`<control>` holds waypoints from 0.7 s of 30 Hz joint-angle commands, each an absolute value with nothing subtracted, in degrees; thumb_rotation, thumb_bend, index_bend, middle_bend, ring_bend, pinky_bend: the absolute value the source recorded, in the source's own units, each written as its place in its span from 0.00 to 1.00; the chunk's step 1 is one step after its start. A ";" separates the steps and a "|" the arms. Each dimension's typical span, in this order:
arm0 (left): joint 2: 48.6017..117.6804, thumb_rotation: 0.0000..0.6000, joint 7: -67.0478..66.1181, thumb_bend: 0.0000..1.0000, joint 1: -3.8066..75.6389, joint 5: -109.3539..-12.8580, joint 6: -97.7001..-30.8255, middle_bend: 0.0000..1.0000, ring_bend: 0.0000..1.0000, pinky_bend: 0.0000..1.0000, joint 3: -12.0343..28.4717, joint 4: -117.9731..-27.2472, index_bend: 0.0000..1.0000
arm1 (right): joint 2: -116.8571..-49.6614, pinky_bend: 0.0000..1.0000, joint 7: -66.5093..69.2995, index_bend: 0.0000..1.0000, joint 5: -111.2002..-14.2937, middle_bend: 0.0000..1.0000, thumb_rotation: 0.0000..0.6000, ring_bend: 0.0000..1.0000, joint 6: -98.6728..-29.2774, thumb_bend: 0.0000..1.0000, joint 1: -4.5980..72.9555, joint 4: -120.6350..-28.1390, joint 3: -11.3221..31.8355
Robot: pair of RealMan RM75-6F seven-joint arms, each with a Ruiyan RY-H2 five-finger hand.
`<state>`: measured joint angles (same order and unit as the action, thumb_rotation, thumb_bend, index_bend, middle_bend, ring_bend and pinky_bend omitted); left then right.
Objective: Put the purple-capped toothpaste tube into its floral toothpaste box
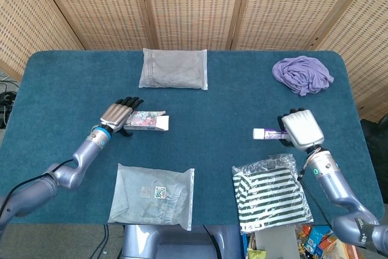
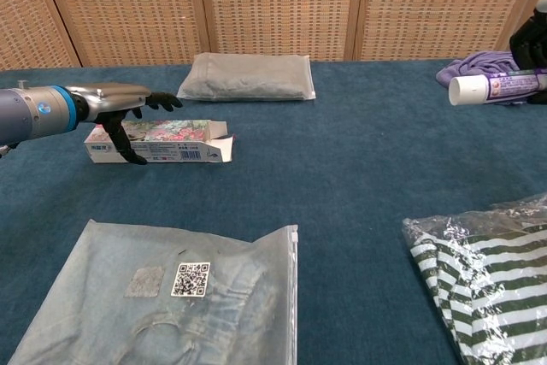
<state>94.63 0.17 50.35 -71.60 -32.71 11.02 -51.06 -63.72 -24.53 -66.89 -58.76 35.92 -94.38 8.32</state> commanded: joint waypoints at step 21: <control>97.52 1.00 35.21 0.25 45.88 -83.76 -56.85 0.51 0.48 0.51 12.31 -55.53 0.52 | -55.49 0.43 -31.06 0.60 -73.32 0.60 1.00 0.45 -64.92 0.54 35.10 -104.60 9.42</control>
